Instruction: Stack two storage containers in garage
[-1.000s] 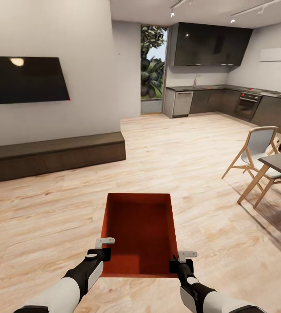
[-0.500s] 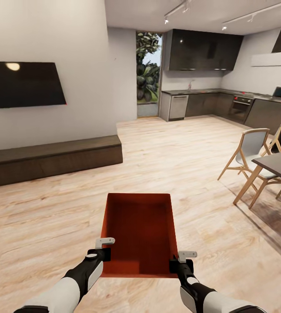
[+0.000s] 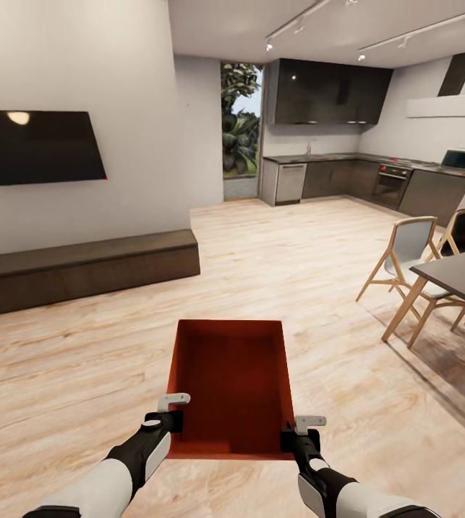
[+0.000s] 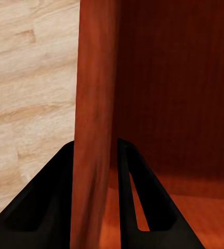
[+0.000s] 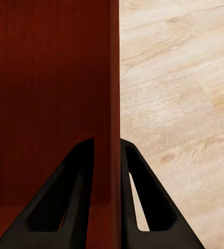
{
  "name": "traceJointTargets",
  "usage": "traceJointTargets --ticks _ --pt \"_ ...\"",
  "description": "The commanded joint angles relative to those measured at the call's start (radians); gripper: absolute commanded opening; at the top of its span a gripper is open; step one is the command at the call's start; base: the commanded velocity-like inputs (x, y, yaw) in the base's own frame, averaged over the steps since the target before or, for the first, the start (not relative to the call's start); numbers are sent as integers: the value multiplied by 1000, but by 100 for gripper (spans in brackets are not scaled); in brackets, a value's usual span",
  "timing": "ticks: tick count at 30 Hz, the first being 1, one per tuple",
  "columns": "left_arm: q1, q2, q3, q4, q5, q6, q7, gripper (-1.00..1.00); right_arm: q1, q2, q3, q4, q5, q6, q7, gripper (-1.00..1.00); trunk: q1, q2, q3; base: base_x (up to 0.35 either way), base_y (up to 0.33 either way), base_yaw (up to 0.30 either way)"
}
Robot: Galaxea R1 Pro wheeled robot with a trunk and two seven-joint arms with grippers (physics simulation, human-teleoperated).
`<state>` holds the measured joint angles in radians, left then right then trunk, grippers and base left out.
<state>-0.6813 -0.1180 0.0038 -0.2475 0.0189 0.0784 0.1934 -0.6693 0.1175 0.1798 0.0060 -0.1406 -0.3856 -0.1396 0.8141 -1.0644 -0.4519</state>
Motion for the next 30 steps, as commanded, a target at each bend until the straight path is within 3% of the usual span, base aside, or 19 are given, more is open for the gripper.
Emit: traceJointTargets --ticks 1,30 --pt "0 0 27 -1 -13 8 11 -100 -1 0 -40 -1 -14 -6 -6 -100 0 -1 1 0 0 -3" --pt "0 0 28 -1 -13 8 11 -100 -1 -1 -40 -1 -14 -6 -6 -100 0 -1 45 0 0 0"
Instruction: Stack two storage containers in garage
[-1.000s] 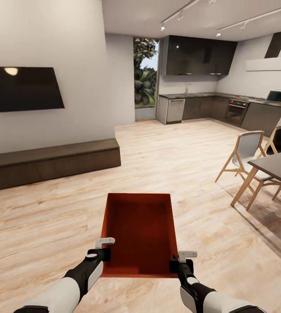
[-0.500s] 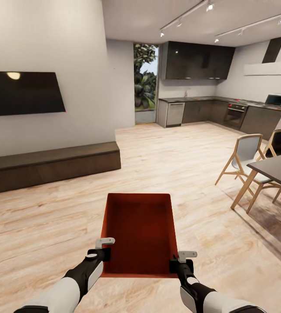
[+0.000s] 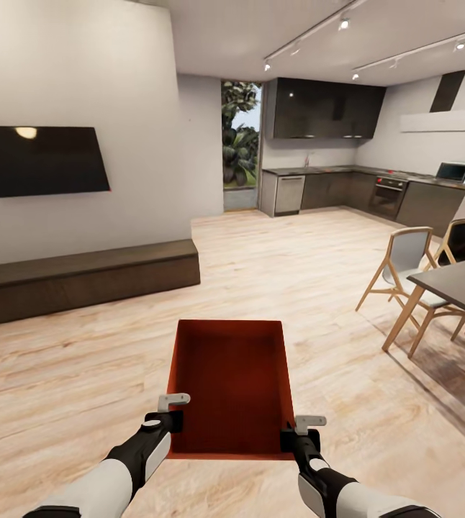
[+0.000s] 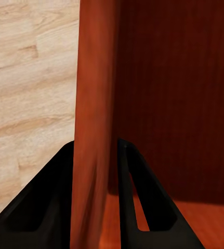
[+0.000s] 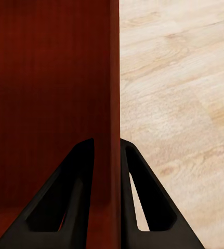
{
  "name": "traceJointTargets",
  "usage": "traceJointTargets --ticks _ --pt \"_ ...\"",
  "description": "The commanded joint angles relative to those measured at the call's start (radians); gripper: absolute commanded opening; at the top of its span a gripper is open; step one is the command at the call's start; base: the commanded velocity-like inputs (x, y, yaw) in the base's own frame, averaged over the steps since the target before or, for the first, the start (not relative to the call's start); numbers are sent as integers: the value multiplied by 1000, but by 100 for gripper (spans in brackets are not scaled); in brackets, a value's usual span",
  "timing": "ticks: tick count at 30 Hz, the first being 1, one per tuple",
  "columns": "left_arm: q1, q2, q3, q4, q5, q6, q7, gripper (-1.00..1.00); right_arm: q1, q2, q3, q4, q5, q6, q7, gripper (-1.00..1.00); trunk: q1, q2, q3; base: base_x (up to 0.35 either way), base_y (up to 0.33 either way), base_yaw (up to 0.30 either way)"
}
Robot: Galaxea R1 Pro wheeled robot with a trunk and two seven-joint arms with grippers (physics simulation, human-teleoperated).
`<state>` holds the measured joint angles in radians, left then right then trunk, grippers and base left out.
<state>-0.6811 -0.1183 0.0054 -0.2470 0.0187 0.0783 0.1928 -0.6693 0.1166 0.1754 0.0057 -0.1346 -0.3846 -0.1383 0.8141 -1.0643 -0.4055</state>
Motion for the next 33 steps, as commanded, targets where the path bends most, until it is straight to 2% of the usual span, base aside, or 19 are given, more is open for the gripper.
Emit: traceJointTargets --ticks 1,33 --pt "0 0 27 -2 -12 8 11 -100 -1 1 -36 -1 -20 -7 -7 -100 0 -1 1 0 0 0" --pt "0 0 27 -1 -12 8 11 -100 -1 1 -36 -1 -20 -7 -7 -100 0 -1 50 0 0 0"
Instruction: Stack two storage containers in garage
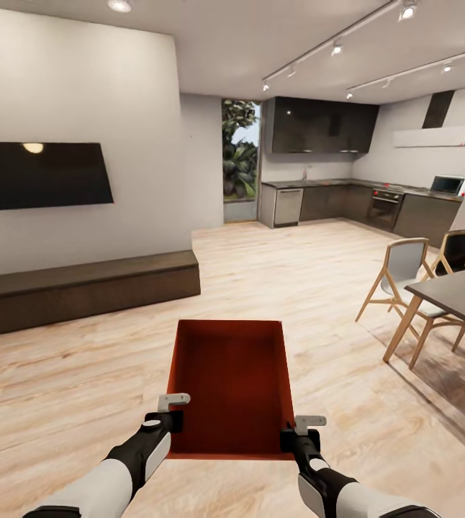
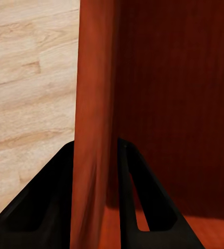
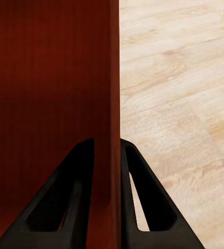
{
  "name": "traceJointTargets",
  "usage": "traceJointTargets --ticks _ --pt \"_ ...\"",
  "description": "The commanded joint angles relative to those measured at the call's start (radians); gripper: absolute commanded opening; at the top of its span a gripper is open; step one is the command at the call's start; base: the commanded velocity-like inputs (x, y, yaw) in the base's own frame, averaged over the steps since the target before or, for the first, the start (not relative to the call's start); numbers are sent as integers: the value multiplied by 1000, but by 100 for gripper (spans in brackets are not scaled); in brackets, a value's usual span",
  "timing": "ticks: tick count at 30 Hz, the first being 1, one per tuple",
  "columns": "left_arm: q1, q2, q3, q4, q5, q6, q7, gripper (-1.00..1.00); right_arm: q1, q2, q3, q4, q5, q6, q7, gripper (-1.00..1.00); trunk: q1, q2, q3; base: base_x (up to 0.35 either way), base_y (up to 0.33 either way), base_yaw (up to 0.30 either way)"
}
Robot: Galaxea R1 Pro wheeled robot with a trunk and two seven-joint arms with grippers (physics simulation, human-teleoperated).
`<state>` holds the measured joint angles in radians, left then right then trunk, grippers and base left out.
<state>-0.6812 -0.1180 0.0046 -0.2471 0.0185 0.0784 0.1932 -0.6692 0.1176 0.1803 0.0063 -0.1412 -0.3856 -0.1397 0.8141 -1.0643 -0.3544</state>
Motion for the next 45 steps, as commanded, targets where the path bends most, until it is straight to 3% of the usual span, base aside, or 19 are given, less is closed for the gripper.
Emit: traceJointTargets --ticks 1,16,39,45 --pt "0 0 28 -1 -12 7 10 -100 -1 0 -41 -2 -14 -6 -6 -100 0 -1 1 0 0 0" --pt "0 0 28 -2 -12 7 11 -100 -1 0 -41 -2 -14 -5 -6 -100 0 -1 22 0 0 0" --pt "0 0 28 -3 -12 7 11 -100 -1 4 -41 -2 -12 -2 -14 -100 0 -1 24 0 0 0" --pt "0 0 28 -3 -12 7 11 -100 -1 4 -40 -2 -14 -2 -14 -100 -23 41 43 0 0 0"
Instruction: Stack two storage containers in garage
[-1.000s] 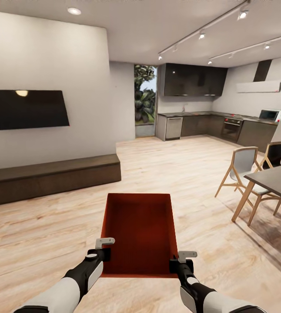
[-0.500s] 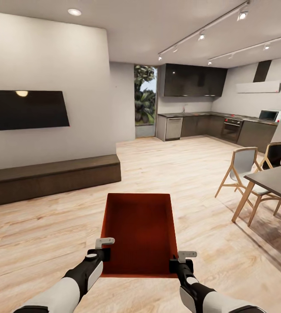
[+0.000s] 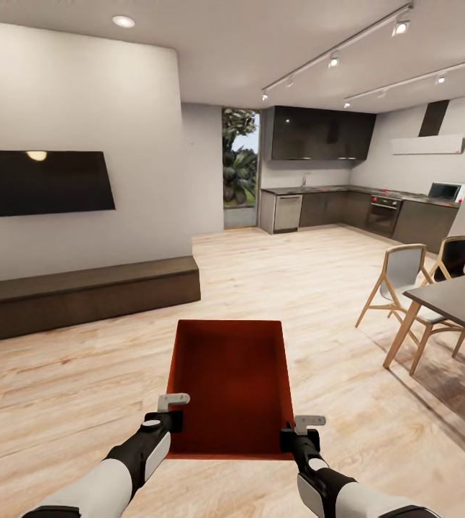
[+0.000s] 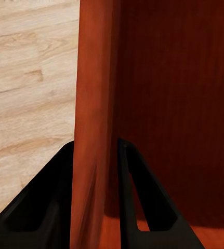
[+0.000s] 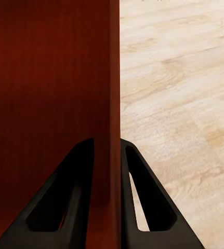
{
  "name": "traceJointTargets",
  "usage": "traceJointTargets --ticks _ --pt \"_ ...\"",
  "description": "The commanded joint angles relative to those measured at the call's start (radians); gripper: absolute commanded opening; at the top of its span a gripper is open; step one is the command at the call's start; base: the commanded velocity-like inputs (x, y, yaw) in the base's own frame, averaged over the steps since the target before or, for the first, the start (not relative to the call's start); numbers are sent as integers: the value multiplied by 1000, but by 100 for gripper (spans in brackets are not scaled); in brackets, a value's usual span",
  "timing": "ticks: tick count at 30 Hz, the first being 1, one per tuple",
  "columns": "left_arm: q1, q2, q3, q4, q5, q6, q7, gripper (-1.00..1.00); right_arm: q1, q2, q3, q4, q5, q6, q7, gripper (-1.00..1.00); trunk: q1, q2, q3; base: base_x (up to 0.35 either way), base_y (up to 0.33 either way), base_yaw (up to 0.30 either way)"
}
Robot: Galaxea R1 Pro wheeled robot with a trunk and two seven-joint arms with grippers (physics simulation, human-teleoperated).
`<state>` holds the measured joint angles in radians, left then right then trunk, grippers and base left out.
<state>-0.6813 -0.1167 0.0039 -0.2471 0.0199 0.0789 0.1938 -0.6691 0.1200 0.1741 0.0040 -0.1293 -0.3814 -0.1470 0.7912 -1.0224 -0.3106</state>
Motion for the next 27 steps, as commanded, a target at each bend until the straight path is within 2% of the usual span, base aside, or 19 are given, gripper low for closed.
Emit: traceJointTargets --ticks 1,27 --pt "0 -1 28 -3 -13 7 10 -100 -1 1 -34 1 -25 -7 -6 -100 -4 6 2 0 0 0" --pt "0 -1 28 -3 -13 7 10 -100 -1 0 -34 1 -26 -8 -6 -100 -100 181 80 0 0 0"
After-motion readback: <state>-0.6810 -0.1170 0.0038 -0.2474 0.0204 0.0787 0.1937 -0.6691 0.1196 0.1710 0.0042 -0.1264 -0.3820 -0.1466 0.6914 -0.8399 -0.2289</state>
